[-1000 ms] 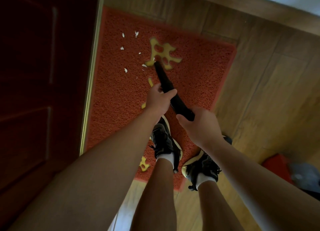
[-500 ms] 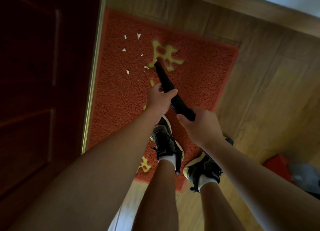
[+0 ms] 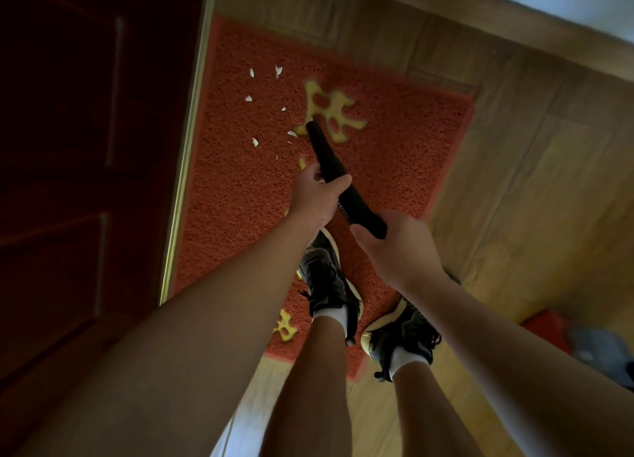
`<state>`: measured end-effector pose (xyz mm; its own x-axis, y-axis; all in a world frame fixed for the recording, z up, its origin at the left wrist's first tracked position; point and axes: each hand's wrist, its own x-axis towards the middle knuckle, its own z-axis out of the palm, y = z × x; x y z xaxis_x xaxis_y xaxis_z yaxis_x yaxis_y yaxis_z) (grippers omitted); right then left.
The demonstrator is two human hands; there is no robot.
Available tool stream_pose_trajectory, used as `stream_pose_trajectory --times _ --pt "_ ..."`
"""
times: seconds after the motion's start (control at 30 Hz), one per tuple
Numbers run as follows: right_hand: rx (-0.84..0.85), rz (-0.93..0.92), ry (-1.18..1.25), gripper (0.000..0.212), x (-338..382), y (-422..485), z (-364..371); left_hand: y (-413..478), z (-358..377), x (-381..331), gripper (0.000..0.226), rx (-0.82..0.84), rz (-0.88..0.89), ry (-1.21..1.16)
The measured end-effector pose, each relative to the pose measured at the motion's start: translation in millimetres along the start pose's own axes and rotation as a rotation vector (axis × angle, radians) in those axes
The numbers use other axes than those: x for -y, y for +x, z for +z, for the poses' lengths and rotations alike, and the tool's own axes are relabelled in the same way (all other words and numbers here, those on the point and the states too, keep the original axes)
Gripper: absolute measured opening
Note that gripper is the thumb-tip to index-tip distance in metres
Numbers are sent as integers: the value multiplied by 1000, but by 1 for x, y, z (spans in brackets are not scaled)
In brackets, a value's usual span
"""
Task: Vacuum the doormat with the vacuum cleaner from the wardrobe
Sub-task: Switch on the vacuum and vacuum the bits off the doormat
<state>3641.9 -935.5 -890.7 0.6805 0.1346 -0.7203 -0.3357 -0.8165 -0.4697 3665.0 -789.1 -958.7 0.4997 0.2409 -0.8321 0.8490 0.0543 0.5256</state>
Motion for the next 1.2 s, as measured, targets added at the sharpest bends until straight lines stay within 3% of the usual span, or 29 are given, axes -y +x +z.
stream_pose_trajectory --times 0.6,1.2 --pt "-2 -5 -11 34 6 0 5 2 -3 0 21 -4 14 24" --pt "12 0 -12 35 6 -15 11 -9 -8 15 41 -49 -31 47"
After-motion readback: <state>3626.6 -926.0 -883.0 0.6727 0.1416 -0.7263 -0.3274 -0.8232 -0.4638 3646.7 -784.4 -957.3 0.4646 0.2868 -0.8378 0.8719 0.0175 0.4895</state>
